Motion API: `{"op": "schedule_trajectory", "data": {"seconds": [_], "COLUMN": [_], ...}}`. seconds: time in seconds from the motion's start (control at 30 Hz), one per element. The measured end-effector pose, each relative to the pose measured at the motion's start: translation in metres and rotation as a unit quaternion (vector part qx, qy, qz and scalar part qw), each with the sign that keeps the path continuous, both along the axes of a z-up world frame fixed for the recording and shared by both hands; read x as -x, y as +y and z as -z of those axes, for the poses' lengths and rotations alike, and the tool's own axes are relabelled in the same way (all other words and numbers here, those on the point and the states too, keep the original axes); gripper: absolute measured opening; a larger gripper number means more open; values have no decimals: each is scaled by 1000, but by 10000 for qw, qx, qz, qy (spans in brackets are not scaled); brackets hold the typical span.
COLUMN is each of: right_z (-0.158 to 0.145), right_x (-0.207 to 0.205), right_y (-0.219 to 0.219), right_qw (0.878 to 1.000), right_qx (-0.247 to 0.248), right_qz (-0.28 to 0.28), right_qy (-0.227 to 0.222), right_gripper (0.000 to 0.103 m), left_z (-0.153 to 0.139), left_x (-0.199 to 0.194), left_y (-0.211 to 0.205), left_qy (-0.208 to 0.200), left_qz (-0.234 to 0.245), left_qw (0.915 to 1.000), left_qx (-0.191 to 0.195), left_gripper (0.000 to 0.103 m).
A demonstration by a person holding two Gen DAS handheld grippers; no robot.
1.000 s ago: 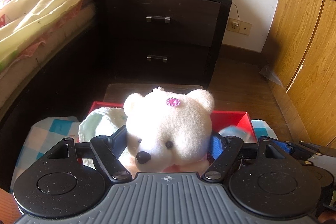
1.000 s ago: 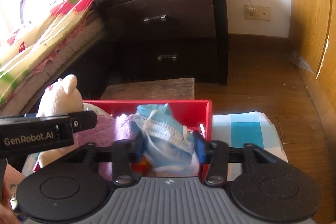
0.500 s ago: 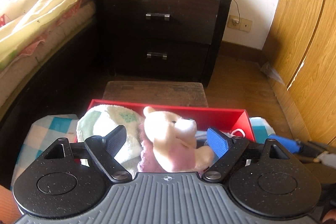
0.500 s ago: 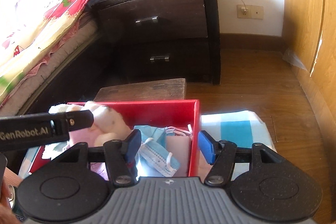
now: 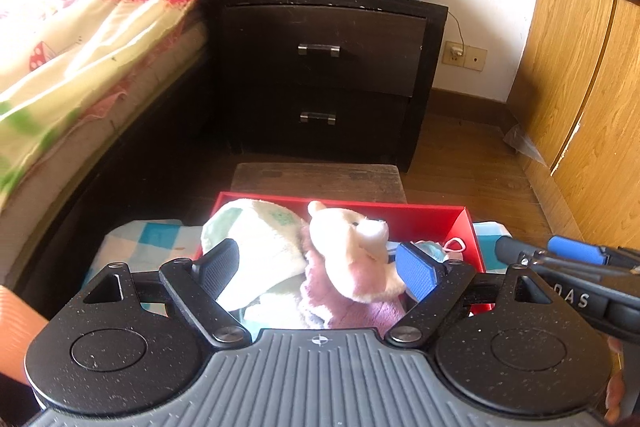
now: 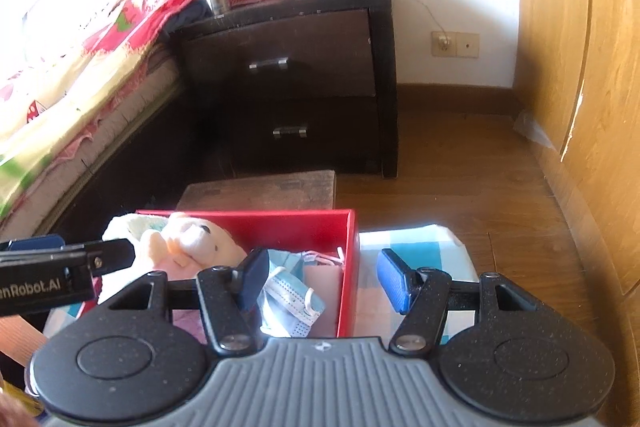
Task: Organize soft objects
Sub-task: 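Lower the teddy bear into the red box and open the left gripper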
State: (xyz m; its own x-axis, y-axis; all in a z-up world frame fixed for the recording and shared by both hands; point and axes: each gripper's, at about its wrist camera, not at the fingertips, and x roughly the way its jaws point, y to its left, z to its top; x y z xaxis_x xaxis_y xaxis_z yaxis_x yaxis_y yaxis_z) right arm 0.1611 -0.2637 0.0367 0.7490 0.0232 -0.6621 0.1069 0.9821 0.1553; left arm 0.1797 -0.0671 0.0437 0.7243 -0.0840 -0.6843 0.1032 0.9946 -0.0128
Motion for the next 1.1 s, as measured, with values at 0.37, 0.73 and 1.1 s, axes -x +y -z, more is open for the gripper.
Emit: {"op": "schedule_trajectory", "data": {"seconds": [0.37, 0.73, 1.1], "right_z": [-24, -40, -45], "right_x": [28, 60, 95], "right_y": [10, 21, 18], "right_qw": [9997, 9988, 9990], "right_qx": [166, 265, 205], "right_qz": [-108, -245, -180], "right_qy": [-145, -346, -353], "right_gripper": [38, 39, 40], "left_z": [-12, -20, -17], "left_x": [24, 53, 86], "left_y": [13, 16, 24], "left_qy": [-59, -116, -5], "left_qz": [-45, 37, 89], "left_qw": [9999, 9998, 9997], "left_qx": [107, 173, 224], "left_gripper": [84, 85, 85]}}
